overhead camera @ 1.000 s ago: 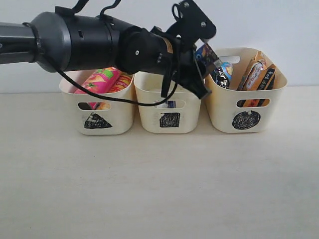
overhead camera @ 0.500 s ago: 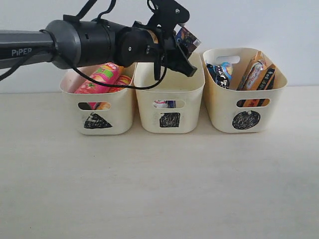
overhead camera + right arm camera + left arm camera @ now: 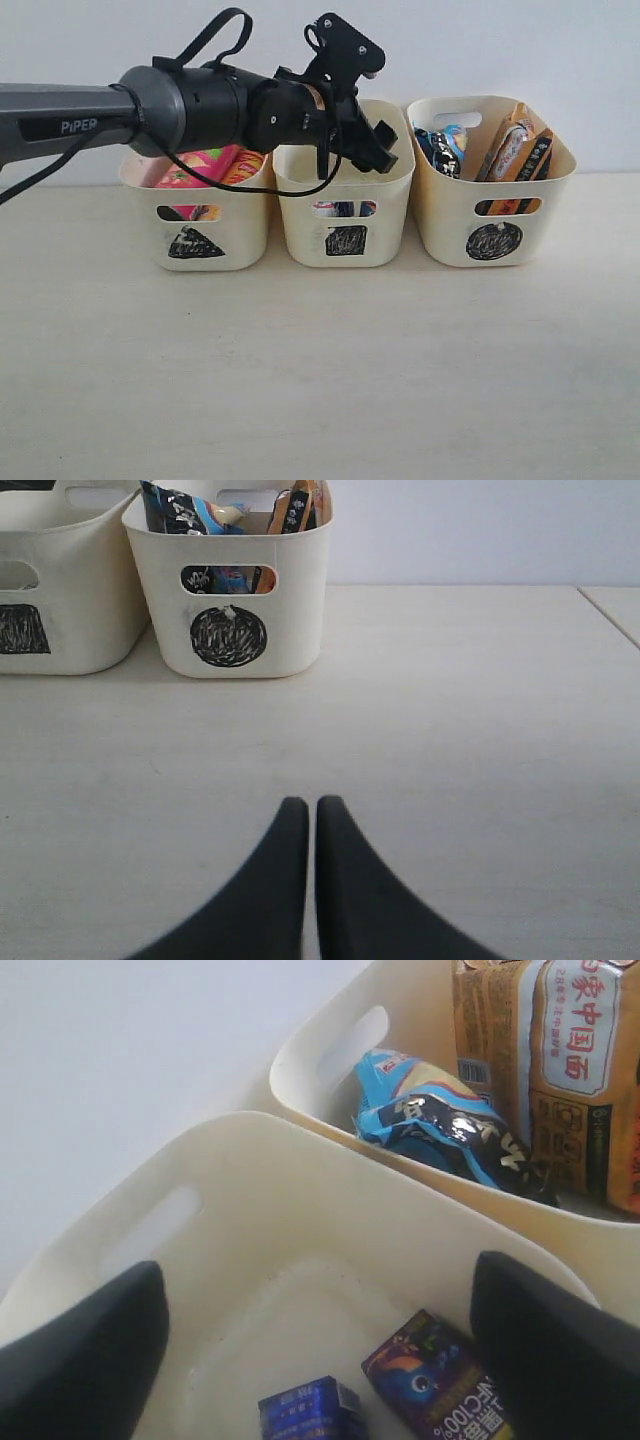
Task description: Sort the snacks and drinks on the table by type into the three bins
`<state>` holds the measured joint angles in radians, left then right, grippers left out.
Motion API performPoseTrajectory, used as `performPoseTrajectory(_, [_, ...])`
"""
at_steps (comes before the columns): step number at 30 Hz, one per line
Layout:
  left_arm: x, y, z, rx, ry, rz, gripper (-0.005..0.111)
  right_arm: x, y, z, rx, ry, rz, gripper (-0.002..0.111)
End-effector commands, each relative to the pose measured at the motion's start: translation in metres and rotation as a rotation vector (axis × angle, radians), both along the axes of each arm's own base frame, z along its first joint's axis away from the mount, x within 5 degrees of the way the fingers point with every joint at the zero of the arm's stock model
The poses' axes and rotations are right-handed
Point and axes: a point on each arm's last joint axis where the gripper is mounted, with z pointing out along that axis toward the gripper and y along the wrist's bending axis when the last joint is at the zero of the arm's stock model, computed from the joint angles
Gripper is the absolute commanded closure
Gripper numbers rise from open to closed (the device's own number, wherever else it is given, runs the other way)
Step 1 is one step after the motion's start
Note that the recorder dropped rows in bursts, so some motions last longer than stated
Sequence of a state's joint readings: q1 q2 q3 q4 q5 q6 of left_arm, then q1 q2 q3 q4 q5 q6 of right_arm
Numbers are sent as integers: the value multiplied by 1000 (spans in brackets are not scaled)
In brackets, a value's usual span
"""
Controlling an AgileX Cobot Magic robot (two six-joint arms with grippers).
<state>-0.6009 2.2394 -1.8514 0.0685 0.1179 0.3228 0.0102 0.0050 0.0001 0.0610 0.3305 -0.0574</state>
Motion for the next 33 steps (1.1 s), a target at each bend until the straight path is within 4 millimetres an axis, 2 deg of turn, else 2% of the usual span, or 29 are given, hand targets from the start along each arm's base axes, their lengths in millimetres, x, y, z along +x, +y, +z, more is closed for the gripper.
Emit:
performPoseTrajectory(1, [-14,-5,22,5,38,-9,51,0,0,1,-4,-8,0,108])
performPoseTrajectory(8, [-50,4,57,135,208,-18,103,0,0,1,-4,-8,0,108])
performPoseTrajectory(12, [-69,20,75,230,326,-2,103,0,0,1,-4,-8,0,108])
performPoseTrajectory(17, [-93,44,87,339,523,88,103,0,0,1,-2,-8,0,108])
performPoseTrajectory(21, [-109,66,95,389,553,202,103,0,0,1,-2,-8,0,108])
performPoseTrajectory(27, [-138,87,113,272,510,220,103,0,0,1,-2,-8,0,108])
performPoseTrajectory(33, [-173,108,112,191,498,213,103,0,0,1,0,-8,-1,108])
